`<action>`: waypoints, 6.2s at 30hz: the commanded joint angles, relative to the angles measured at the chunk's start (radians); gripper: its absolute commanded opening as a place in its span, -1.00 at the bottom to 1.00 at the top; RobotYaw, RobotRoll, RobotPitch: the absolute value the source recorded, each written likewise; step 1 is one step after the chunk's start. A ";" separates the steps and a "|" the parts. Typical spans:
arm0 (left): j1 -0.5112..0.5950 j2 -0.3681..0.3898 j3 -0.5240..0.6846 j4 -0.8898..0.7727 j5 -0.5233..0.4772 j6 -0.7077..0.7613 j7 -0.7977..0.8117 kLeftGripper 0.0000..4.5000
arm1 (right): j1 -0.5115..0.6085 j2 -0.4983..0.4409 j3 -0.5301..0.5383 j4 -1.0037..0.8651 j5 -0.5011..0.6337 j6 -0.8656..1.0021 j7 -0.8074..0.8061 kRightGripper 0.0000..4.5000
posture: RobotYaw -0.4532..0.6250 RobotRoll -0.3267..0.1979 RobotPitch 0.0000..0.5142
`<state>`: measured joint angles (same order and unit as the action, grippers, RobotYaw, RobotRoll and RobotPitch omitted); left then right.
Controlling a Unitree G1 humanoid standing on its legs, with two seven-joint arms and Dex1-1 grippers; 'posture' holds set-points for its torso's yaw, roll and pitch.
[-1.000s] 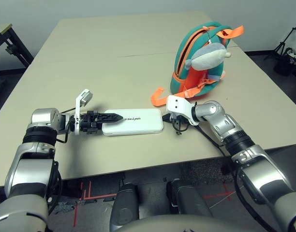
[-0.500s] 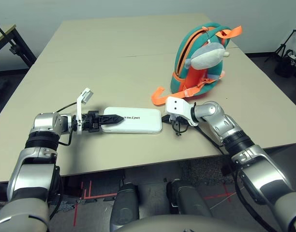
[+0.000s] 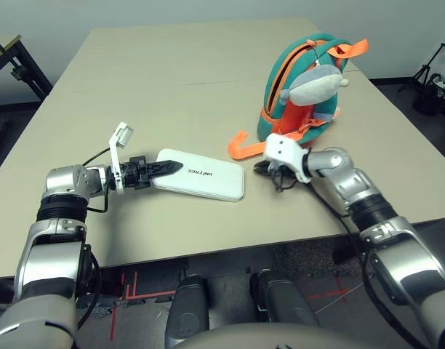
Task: Put the pencil case into the backpack and zip it.
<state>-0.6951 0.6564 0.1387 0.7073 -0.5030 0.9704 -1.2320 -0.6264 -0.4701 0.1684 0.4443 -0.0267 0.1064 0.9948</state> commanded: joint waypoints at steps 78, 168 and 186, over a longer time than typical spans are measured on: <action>-0.013 -0.066 0.147 -0.336 -0.028 -0.402 0.448 -0.43 | 0.109 0.001 -0.342 -0.689 0.672 0.544 -0.240 -0.98 | -0.33 0.25 -0.67; -0.248 -0.267 -0.139 -0.379 0.038 -0.517 0.188 -0.43 | 0.258 -0.060 -0.205 -0.830 0.754 0.702 -0.228 -0.99 | -0.42 0.25 -0.51; -0.191 -0.237 -0.113 -0.452 0.036 -0.400 0.230 1.00 | 0.262 -0.052 -0.188 -0.820 0.746 0.680 -0.233 -0.99 | -0.40 0.25 -0.53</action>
<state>-0.9107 0.3965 -0.0018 0.3083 -0.4384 0.5151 -1.0126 -0.3673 -0.5299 -0.0506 -0.3562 0.7112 0.7872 0.7497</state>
